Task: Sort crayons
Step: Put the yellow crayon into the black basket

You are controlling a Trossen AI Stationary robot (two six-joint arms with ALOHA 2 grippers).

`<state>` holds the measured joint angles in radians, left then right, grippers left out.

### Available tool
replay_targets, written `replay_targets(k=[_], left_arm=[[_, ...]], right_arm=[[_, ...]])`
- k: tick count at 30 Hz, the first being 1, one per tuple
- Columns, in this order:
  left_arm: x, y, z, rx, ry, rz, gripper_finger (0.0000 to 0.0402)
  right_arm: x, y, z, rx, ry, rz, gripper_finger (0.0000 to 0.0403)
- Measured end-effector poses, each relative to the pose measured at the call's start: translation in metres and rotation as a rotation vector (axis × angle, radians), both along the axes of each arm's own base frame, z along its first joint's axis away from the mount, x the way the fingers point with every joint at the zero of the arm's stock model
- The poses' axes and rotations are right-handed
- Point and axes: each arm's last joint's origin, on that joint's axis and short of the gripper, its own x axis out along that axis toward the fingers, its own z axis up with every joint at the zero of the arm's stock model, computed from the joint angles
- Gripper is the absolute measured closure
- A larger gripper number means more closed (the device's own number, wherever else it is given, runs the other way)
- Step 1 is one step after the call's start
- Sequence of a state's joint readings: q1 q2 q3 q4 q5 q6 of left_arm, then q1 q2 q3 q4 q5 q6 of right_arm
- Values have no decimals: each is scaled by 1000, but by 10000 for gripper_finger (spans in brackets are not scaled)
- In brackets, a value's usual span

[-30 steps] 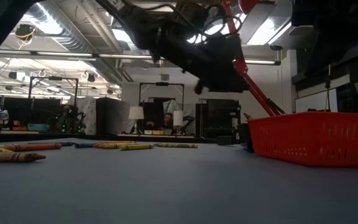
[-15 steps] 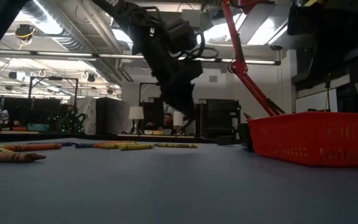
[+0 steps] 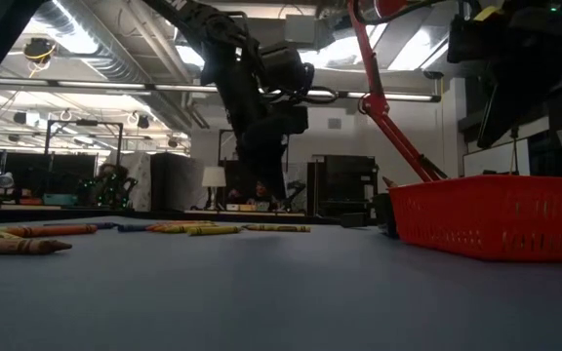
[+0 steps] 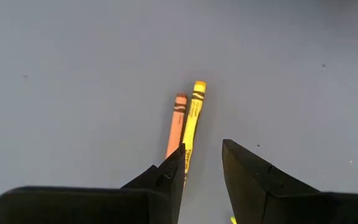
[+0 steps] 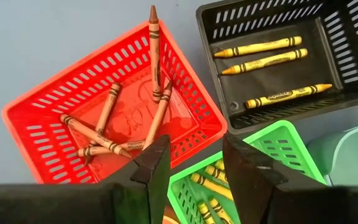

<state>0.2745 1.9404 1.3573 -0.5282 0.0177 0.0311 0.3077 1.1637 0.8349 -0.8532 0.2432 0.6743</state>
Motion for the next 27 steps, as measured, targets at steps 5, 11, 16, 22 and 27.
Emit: replay_targets(k=[5,11,16,22,27], left_arm=[[-6,-2,-10,-9,33,0,310],[-17,-5,-29,-22,78,0,310],[-21,-5,-37,8,86,8,310],[-20,-3,-37,35,67,19,310],[-16,-3,-35,14,25,5,310]], right_arm=[[0,0,0,0,0,0,258],[0,0,0,0,0,-1,258],[0,0,0,1,-1,-1,258],[0,0,0,0,0,-1,258],[0,0,0,0,0,-1,258]])
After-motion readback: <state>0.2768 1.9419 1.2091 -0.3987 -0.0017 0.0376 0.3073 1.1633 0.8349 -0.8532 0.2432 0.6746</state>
